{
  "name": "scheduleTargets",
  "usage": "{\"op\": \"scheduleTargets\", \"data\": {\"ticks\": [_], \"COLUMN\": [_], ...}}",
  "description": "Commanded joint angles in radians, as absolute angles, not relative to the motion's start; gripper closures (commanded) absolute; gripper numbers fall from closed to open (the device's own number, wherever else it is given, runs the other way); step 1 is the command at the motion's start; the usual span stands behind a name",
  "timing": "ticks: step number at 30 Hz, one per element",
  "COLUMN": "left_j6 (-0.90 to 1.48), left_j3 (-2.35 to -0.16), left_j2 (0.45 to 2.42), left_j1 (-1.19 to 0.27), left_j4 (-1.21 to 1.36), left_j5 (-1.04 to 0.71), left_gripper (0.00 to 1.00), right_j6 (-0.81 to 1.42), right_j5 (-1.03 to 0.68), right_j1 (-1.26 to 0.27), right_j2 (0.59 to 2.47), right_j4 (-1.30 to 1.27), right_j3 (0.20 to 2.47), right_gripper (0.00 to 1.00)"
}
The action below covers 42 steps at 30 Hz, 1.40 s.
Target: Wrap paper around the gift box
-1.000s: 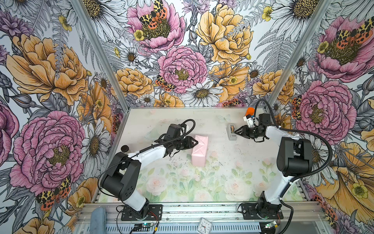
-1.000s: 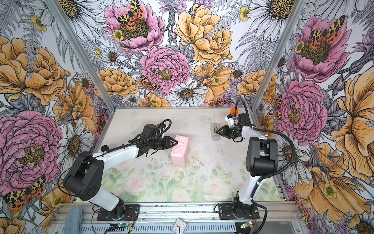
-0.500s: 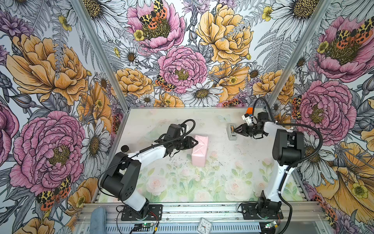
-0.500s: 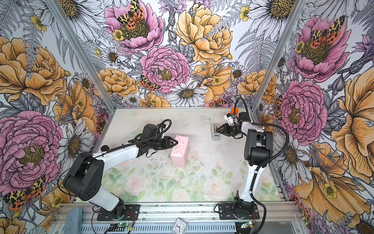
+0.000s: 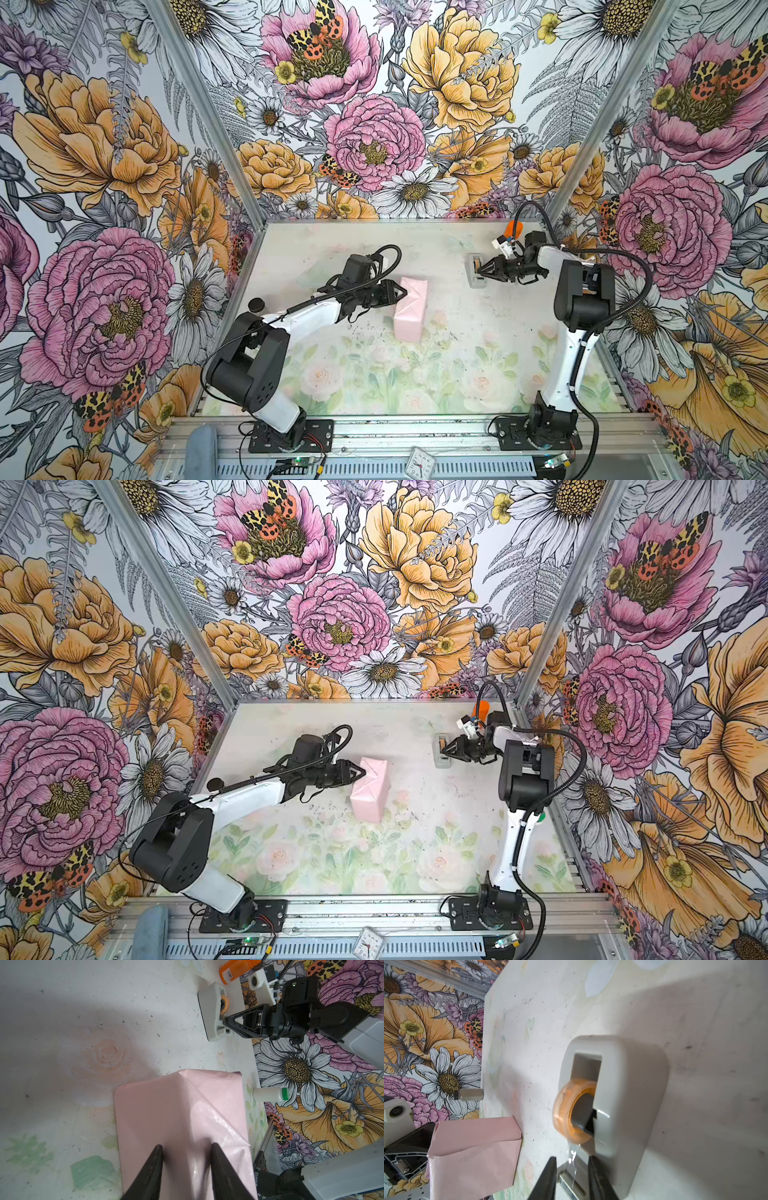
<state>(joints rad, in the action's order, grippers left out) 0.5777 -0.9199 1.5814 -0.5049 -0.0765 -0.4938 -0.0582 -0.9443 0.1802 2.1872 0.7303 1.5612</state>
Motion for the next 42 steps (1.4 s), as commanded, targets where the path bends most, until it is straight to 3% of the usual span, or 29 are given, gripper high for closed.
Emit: {"op": "scheduleTargets", "data": {"ticks": [1,21,30,34,42], "left_j6": [0.547,0.54,0.538,0.537,0.536], "left_j3": [-0.896,-0.888,-0.884,-0.881,-0.884], "left_j2": [1.605,1.605,1.598,1.594,1.592], "left_j1": [-0.517,-0.513,-0.508,-0.506,-0.505], "left_j4": [-0.191,-0.186,-0.185,-0.184,-0.189], "left_j5": [-0.436,-0.439,-0.44,-0.437,-0.434], "left_gripper": [0.61,0.61,0.61,0.61,0.6], "right_j6": [-0.125,-0.186,-0.183,-0.18,-0.182], "right_j5": [-0.949,-1.104,-1.079,-1.079,-1.132], "right_j1": [0.166,0.18,0.186,0.192,0.202], "right_j2": [2.226,2.299,2.306,2.303,2.247], "right_j4": [0.802,0.903,0.907,0.906,0.901], "right_j3": [1.606,1.67,1.674,1.677,1.654], "right_gripper": [0.71,0.86,0.92,1.0,1.0]}}
